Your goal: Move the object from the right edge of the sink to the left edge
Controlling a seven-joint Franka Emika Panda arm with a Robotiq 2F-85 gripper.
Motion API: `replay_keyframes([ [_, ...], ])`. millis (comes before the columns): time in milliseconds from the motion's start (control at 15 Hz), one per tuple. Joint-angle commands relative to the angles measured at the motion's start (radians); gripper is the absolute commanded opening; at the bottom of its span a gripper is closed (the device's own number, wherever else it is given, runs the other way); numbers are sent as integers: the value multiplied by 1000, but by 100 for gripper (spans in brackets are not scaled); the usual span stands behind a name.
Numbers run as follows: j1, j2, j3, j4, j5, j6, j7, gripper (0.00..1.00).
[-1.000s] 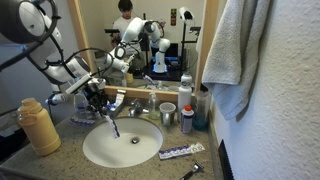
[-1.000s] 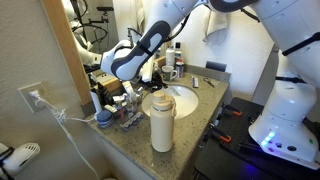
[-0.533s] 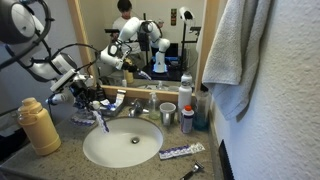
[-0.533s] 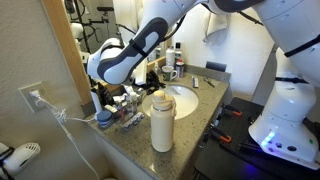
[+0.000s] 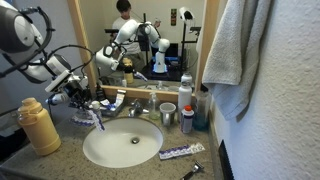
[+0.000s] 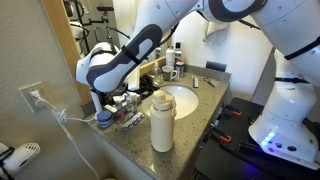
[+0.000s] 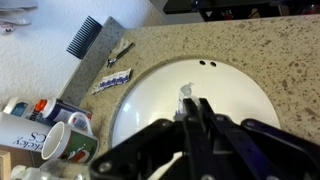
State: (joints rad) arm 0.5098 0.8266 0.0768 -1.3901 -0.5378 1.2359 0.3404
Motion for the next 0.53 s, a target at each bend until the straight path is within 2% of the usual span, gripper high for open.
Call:
replay_keyframes([
  [0, 24, 65, 8, 112, -15, -54, -28, 2],
  [467, 76, 174, 5, 257, -19, -69, -122, 2],
])
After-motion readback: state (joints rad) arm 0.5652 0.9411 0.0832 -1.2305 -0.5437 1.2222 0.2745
